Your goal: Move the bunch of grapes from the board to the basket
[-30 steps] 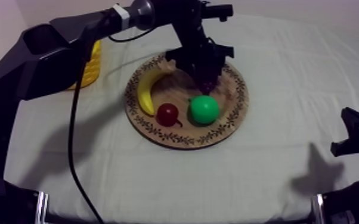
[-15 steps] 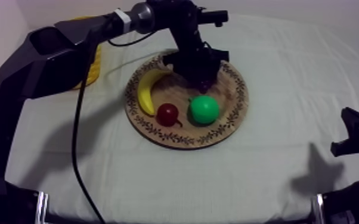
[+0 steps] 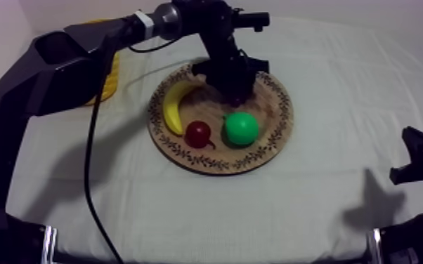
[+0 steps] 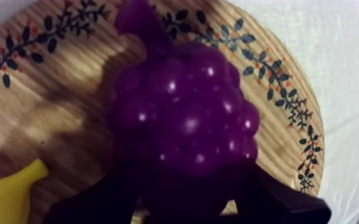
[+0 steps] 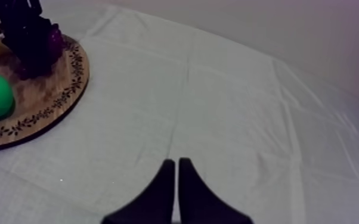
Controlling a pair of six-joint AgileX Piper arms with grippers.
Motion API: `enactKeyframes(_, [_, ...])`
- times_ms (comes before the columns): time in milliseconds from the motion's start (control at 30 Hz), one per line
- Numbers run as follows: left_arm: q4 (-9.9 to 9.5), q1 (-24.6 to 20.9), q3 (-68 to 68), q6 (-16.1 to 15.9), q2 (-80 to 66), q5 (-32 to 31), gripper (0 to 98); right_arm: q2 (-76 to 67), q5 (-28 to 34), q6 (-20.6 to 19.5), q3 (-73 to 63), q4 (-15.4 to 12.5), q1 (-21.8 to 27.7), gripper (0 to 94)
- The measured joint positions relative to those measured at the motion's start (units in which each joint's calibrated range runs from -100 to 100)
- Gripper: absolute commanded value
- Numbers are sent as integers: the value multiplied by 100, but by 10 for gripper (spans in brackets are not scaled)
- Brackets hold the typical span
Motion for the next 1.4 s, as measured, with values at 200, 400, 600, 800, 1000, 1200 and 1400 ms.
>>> enactKeyframes(200, [-85,-2,166,-4,-133,-86,439,0,0,0,0,0,0,5])
enactKeyframes(400, [-248,12,485,19,-521,-212,453,0,0,0,0,0,0,5])
enactKeyframes(600, [-455,43,1059,63,-1207,-422,455,0,0,0,0,0,0,5])
enactKeyframes(800, [-621,101,1695,19,-2072,-616,457,0,11,0,0,0,0,5])
enactKeyframes(1000, [-730,177,2375,-111,-2941,-836,461,0,3,0,0,0,0,5])
enactKeyframes(1200, [-761,266,3201,-323,-3707,-1264,462,0,3,0,0,0,0,5])
enactKeyframes(1400, [-781,318,4031,-634,-4377,-1726,459,0,3,0,0,0,0,5])
